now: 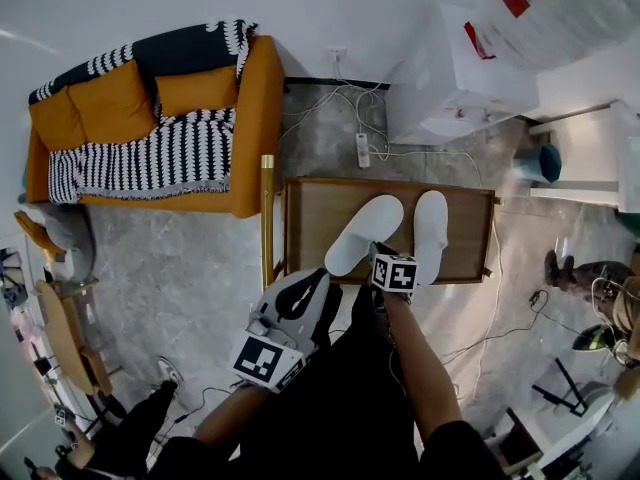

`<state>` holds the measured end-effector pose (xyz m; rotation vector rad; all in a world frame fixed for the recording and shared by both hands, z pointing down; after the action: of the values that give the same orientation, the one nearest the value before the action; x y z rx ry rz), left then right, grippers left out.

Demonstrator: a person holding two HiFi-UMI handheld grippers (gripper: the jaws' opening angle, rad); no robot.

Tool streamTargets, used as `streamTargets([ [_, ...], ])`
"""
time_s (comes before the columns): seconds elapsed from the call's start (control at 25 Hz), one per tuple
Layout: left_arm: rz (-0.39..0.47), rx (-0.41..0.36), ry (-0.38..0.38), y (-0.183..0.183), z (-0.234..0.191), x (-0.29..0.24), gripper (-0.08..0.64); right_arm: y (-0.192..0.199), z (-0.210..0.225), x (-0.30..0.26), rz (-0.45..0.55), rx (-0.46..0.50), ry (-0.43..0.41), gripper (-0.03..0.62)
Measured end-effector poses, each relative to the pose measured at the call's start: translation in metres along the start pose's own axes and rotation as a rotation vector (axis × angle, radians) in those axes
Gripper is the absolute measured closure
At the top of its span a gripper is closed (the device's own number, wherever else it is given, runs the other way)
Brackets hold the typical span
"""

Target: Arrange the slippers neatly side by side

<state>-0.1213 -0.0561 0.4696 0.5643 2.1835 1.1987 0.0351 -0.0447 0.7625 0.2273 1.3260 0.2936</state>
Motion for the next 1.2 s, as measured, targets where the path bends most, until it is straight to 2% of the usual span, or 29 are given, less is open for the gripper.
streamTargets([
  [0.56,0.026,-0.005,-0.005,-0.007,0.024,-0.014,0.543,-0.007,0.013,0.027,-0.001,0.126,-0.042,0.568],
  [0.84,0.047,-0.006,-0.024,-0.011,0.043,-0.019,0.543,-0.008,0.018,0.04,-0.022,0.25,-0.093,0.569],
  [1.2,0.069,-0.005,-0.078,-0.012,0.065,-0.02,0.543,0.0,0.027,0.046,-0.089,0.454,-0.161,0.569],
])
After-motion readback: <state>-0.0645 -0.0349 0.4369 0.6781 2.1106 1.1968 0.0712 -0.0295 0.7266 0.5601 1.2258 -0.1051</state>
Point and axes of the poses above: the fingertips, and each gripper's own axes: x backward along the fingers, z to its right, y out of its underside, the point moved 2 cm from there along x, backward along the fingers, and after that the axes turned 6 degrees about y, right-handed, at the moved point
